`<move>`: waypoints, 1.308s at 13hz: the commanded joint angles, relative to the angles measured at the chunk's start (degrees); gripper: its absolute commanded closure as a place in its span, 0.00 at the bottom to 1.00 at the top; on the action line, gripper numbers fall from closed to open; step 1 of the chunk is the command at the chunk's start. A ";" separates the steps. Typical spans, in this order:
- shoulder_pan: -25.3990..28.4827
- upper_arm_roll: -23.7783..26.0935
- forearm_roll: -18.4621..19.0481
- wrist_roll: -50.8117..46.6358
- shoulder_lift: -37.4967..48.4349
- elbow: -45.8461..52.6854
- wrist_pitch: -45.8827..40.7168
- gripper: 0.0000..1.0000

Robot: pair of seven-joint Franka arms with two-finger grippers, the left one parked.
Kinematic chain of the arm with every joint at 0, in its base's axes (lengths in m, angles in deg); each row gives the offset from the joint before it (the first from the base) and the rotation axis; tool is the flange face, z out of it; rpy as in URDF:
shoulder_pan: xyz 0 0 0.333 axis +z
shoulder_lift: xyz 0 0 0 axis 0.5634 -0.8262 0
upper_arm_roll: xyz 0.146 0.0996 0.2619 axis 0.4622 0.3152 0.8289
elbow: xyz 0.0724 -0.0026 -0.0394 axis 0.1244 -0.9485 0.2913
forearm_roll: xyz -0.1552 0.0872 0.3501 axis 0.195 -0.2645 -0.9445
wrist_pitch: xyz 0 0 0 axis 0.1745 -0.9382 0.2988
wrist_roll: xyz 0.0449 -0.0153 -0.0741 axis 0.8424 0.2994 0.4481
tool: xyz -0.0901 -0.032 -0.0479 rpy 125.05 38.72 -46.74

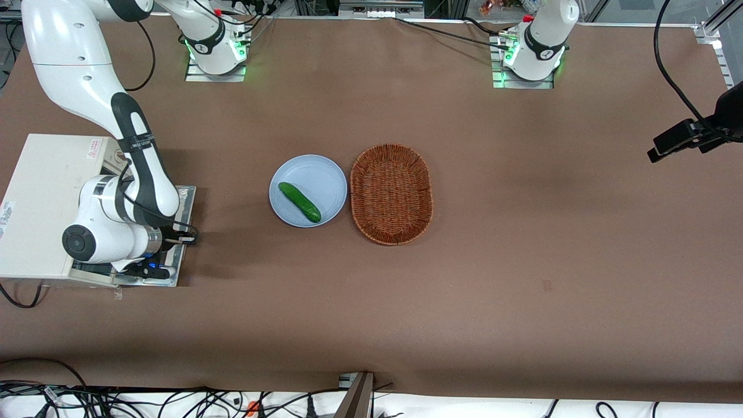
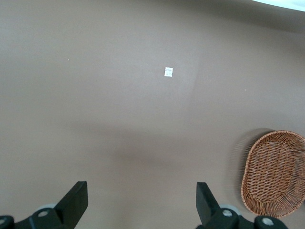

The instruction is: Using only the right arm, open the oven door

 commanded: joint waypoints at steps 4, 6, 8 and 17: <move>3.58 -0.50 0.12 -7.16 0.08 1.16 -3.84 1.00; 4.90 -0.50 0.55 -9.27 0.16 2.74 -5.94 1.00; 4.99 -0.59 0.64 -8.84 0.25 4.85 -9.19 1.00; 4.90 -1.03 0.73 -4.01 14.91 7.06 -19.73 0.83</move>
